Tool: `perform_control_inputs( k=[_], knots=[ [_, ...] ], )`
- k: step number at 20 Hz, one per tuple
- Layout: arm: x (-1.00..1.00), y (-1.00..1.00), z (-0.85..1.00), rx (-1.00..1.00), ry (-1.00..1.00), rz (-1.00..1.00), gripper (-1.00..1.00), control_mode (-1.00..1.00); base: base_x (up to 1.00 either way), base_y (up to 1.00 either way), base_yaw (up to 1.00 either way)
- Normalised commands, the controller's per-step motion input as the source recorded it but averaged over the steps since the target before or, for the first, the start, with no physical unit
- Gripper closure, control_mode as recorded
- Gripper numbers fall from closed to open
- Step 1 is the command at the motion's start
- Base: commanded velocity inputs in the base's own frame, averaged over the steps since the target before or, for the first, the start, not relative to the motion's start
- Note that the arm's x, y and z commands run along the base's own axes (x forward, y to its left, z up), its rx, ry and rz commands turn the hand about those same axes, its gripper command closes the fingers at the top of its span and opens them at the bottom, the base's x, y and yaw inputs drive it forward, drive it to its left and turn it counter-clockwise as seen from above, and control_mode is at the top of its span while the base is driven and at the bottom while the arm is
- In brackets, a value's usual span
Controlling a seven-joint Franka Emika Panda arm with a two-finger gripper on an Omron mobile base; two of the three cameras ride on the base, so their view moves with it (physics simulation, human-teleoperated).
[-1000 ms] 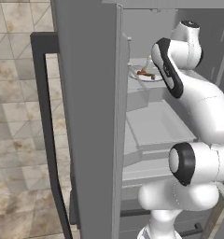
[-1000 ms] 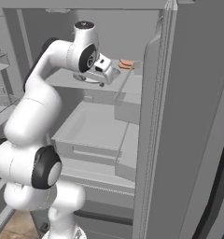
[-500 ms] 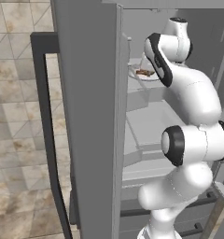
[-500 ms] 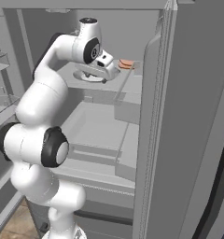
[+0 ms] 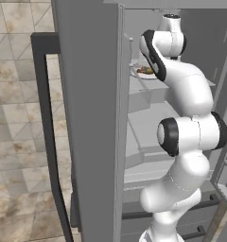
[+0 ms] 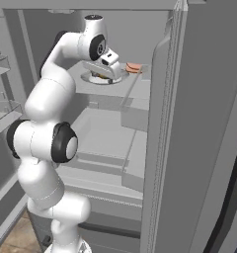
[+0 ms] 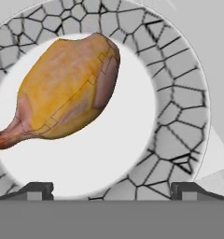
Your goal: Retrieve the chicken drumstick from the fridge and place it on the saucepan with marinade on the stove.
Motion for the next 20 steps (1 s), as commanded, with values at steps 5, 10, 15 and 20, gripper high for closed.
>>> perform_control_inputs(
  k=[5,10,15,20],
  knots=[
    [-0.01,0.00,0.08,0.00,0.00,-0.11,-1.00,-1.00,0.00,0.00,0.00],
    [-0.03,0.00,0.21,0.00,0.00,-0.11,-1.00,-1.00,0.00,0.00,0.00],
    [0.15,0.00,0.00,0.00,0.00,-0.06,-1.00,-1.00,0.00,0.00,0.00],
    [0.23,0.00,-0.23,0.00,-0.07,0.00,-1.00,-1.00,0.00,0.00,0.00]
  ],
)
